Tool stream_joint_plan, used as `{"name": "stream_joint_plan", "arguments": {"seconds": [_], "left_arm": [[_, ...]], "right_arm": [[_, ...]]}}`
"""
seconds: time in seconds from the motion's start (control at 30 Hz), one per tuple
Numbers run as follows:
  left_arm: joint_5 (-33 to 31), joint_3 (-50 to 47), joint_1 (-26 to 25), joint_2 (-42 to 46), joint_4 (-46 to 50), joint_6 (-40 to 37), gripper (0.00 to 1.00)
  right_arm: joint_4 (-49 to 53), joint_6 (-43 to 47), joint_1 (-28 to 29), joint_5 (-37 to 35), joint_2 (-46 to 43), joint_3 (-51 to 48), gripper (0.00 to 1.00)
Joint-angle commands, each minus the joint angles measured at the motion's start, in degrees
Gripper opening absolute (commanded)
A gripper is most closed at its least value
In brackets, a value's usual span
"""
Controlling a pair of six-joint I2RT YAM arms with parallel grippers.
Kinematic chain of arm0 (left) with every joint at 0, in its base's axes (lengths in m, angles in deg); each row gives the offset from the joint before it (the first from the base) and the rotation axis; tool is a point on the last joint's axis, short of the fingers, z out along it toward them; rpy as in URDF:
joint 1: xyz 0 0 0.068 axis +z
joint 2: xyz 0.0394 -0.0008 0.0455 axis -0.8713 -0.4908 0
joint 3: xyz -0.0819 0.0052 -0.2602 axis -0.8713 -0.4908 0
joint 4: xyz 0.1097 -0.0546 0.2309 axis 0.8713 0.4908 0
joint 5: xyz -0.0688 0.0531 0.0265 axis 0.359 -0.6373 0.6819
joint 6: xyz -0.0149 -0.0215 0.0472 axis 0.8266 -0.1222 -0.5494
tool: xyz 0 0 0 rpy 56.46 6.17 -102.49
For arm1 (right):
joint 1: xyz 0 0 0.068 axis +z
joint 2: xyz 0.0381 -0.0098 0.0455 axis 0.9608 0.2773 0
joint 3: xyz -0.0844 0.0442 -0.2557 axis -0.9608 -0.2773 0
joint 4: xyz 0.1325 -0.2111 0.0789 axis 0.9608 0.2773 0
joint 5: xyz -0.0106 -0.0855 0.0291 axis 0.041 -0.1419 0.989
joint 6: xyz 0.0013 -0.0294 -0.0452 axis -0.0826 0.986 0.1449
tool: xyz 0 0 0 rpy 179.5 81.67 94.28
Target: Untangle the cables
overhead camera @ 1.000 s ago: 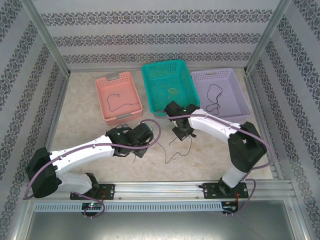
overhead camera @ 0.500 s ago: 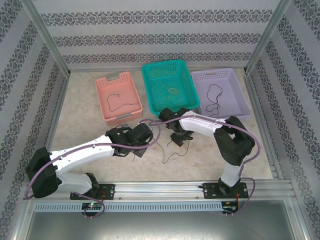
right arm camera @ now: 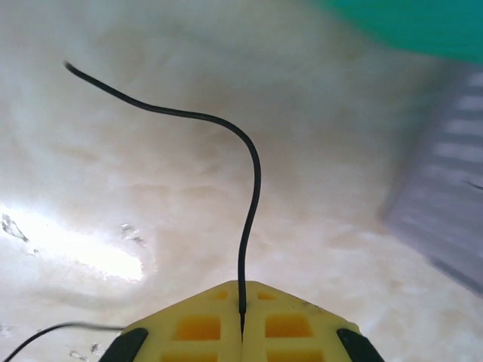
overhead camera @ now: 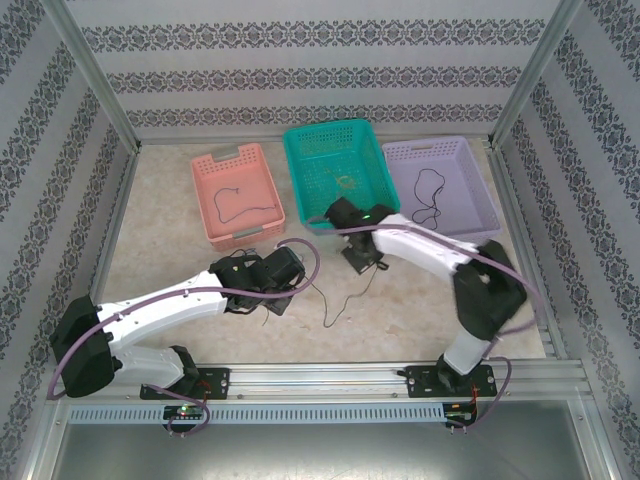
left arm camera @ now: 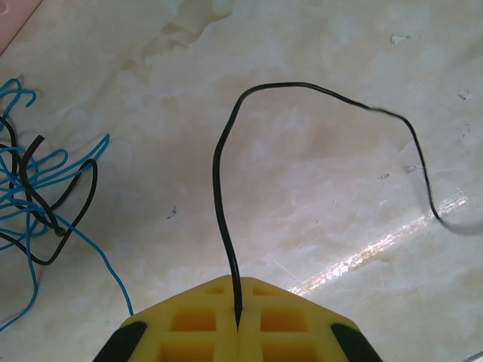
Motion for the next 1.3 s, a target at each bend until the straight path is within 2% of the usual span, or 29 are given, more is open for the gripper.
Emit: {"name": "stream_joint_plan", "arguments": {"seconds": [0.0, 0.13, 0.27, 0.4, 0.57, 0.73, 0.93, 1.13, 1.27], "left_arm": [[2.20, -0.14, 0.83, 1.26, 2.26, 0.67, 0.00], [7.54, 2.61, 0.76, -0.52, 0.65, -1.64, 0.00], [13.32, 9.61, 0.56, -5.68, -1.83, -3.07, 0.00], [17.48, 22.48, 0.02, -14.72, -4.39, -2.14, 0.00], [20.66, 45.35, -0.14, -30.91, -5.62, -0.78, 0.00], [19.18, 71.71, 0.17, -49.45, -2.03, -0.40, 0.00], [17.12, 93.11, 1.48, -67.48, -8.40, 3.07, 0.00], [11.21, 96.02, 2.14, -76.42, -26.23, 5.40, 0.00], [9.27, 100.51, 2.63, -82.82, -31.52, 7.32, 0.00]], "right_arm": [[2.34, -5.92, -8.48, 1.55, -11.04, 2.71, 0.00], [0.45, -9.19, -19.40, 5.86, -16.31, 8.32, 0.00], [-1.95, -11.97, -27.15, 9.45, -15.14, 17.85, 0.00], [-2.96, -15.28, -33.95, 12.35, -9.82, 30.24, 0.00], [-4.01, -19.51, -40.13, 16.88, -1.03, 45.60, 0.00], [-6.14, -22.56, -44.58, 21.32, 8.35, 56.33, 0.00], [-13.92, -25.26, -48.27, 25.48, 13.57, 58.75, 0.00], [-16.48, -24.85, -49.02, 28.30, 18.02, 60.22, 0.00], [-16.57, -24.63, -49.02, 29.97, 19.60, 58.27, 0.00]]}}
